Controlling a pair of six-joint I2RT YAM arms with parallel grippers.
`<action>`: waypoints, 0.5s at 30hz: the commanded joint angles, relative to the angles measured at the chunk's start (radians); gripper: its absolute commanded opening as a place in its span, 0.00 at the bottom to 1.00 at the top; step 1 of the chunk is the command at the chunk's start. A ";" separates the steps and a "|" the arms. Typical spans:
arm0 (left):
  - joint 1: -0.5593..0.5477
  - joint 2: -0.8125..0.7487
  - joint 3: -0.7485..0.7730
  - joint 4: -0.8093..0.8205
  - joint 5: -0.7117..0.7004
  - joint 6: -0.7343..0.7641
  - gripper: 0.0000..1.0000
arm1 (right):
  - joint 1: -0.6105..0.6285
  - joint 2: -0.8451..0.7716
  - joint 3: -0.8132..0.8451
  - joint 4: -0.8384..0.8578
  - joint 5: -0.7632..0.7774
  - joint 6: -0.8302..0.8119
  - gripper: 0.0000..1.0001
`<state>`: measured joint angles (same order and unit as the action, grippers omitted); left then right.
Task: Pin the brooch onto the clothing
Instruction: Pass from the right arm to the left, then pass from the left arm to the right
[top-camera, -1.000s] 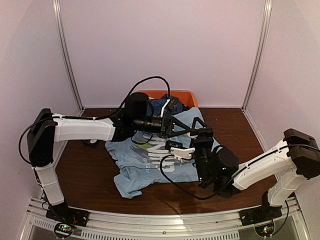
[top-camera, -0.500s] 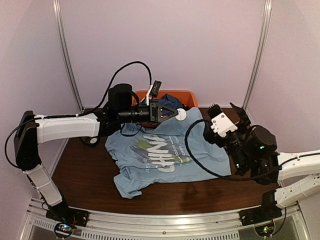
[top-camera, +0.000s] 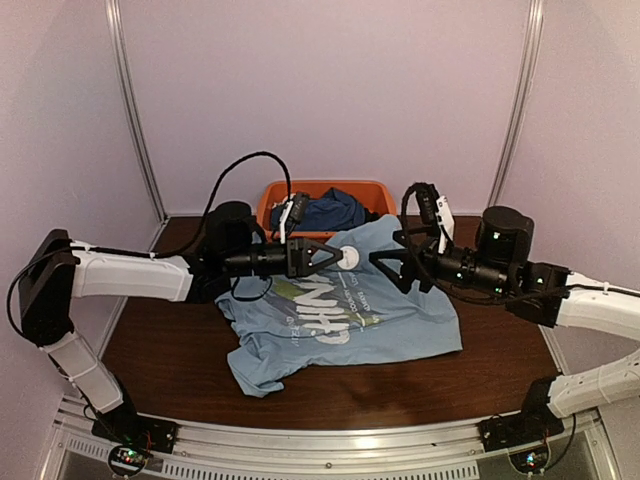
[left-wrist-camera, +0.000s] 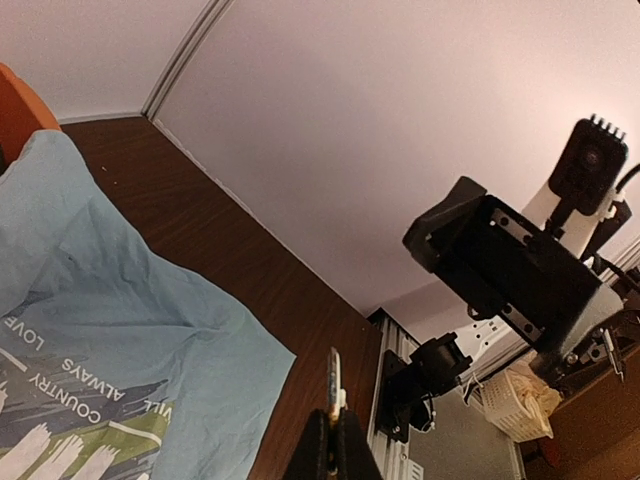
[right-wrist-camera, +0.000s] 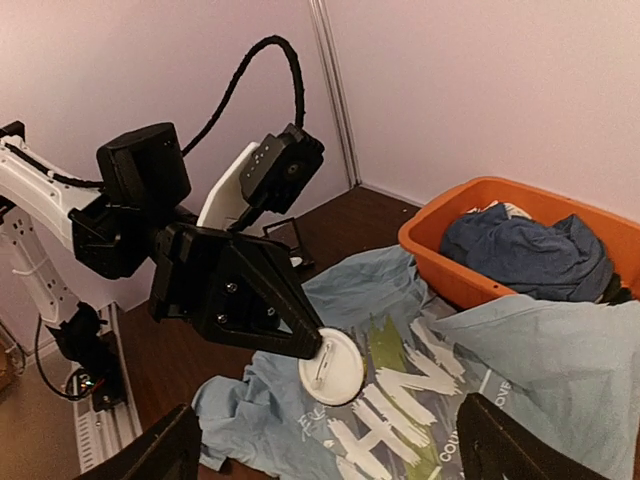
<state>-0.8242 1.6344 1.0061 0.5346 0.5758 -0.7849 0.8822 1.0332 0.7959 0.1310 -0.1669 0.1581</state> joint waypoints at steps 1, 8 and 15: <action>0.002 -0.008 -0.059 0.254 0.041 -0.039 0.00 | -0.108 0.053 0.009 0.087 -0.360 0.300 0.87; 0.000 -0.005 -0.116 0.369 0.062 -0.082 0.00 | -0.263 0.160 -0.056 0.376 -0.571 0.590 0.67; -0.002 0.005 -0.157 0.434 0.017 -0.133 0.00 | -0.249 0.239 -0.080 0.523 -0.605 0.658 0.50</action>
<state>-0.8246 1.6348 0.8856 0.8482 0.6170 -0.8734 0.6231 1.2560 0.7441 0.5209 -0.7113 0.7444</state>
